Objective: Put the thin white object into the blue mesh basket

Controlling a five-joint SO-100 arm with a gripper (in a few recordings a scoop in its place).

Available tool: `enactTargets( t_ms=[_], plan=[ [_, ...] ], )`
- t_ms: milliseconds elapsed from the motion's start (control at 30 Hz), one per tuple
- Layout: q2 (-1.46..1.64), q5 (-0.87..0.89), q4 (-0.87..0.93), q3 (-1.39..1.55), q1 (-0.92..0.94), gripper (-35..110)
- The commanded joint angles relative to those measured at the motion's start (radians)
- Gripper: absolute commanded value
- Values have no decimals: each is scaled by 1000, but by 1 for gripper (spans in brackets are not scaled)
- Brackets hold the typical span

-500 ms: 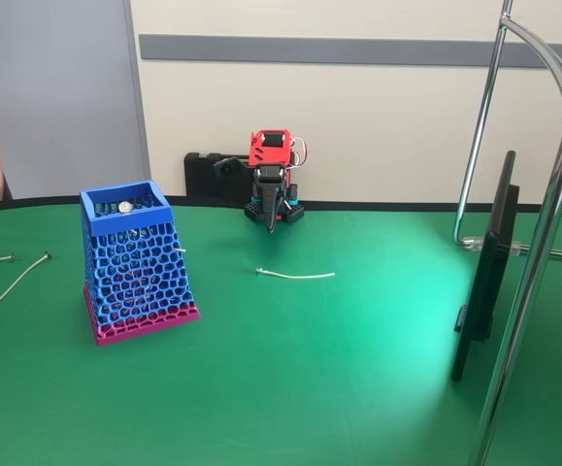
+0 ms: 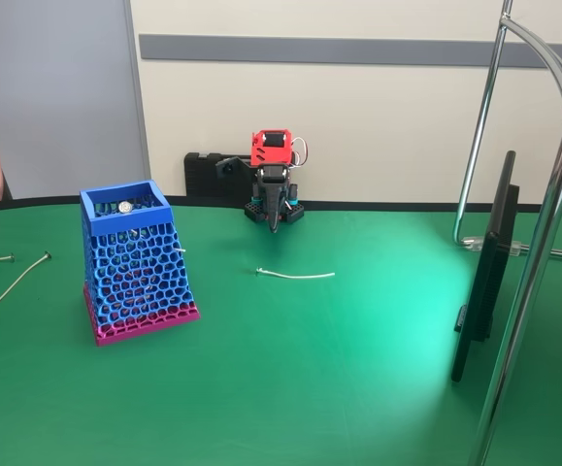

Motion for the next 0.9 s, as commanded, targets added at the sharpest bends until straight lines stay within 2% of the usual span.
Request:
enactTargets(
  t_ms=[0,567,867],
  plan=[
    [8,-9,-15,8,-6,1],
    [-6,-5,-23,6,-6,1],
    [-201,26,-20,-153,37,1]
  ],
)
